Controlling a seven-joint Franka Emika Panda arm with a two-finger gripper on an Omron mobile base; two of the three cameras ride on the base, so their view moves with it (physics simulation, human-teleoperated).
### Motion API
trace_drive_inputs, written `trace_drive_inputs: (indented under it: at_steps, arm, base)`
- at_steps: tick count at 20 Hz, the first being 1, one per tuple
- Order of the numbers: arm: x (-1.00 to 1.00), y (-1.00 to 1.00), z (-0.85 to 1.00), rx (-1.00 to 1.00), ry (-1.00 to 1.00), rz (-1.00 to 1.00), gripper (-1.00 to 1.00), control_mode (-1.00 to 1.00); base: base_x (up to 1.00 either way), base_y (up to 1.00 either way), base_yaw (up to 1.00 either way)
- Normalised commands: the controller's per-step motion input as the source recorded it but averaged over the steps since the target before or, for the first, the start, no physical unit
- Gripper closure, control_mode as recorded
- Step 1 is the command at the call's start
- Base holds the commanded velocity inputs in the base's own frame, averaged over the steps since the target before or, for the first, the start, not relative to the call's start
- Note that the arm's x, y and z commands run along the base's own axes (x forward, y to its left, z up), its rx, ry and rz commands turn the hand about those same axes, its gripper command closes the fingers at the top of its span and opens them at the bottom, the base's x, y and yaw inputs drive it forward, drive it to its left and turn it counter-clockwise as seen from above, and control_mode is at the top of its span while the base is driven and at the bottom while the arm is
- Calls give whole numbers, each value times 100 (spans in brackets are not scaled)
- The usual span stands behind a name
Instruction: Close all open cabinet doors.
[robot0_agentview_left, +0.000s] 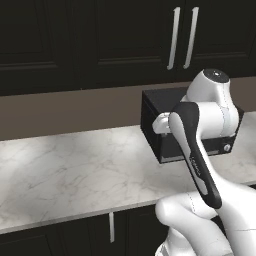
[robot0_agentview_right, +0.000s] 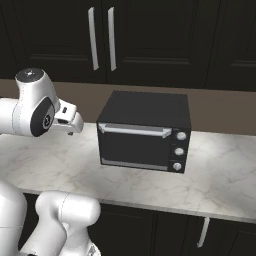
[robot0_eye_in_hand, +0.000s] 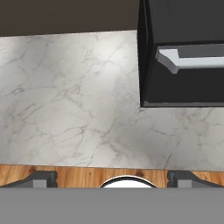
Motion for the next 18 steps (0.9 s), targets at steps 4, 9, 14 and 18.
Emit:
trace_drive_inputs:
  at_steps: [4, 9, 14, 18]
  arm:
    - [0, 0, 0, 0, 0, 0, -100, 100]
    - [0, 0, 0, 0, 0, 0, -100, 100]
    - [0, 0, 0, 0, 0, 0, -100, 100]
    - [0, 0, 0, 0, 0, 0, -100, 100]
  base:
    - [0, 0, 0]
    - [0, 0, 0]
    - [-14, 1, 0]
    - [-66, 0, 0]
